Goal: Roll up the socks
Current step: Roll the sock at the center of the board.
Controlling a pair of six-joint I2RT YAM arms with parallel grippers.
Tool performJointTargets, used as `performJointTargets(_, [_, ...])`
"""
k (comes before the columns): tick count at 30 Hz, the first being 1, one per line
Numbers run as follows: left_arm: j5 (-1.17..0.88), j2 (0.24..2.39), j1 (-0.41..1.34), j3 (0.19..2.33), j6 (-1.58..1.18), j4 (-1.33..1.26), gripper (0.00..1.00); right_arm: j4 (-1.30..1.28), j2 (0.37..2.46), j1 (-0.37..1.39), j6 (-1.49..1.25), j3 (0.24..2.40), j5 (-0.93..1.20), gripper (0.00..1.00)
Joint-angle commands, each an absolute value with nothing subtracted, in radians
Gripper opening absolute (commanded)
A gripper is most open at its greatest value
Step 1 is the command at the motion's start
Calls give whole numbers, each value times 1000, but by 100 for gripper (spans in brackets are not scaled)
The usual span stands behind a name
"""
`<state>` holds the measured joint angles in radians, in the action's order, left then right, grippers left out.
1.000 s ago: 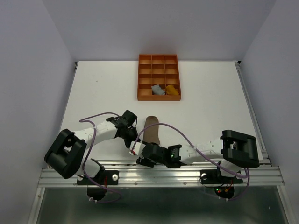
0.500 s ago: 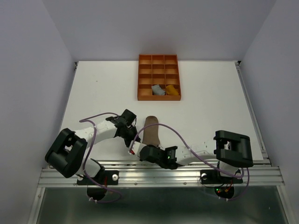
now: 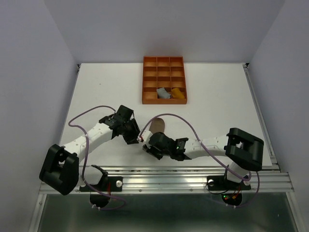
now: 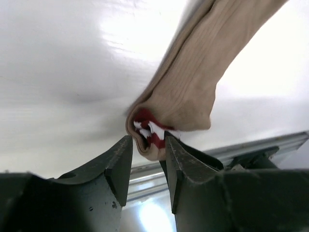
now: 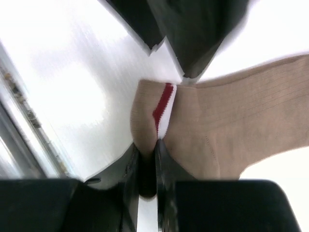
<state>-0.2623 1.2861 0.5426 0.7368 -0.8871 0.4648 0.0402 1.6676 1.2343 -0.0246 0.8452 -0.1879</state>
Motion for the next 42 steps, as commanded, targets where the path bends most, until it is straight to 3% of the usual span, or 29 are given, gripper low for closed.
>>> performJointTargets(1, [-141,1217,491,755,-890,506,49,-26,1663,1172,-94,854,47,3])
performJointTargets(24, [-391,1130,453,519,-831,194,67,-23,1862,804,-454,907,583,4])
performJointTargets(42, [-492,1324,469,476,-801,14,70,-21,1982,707,-569,908,657,5])
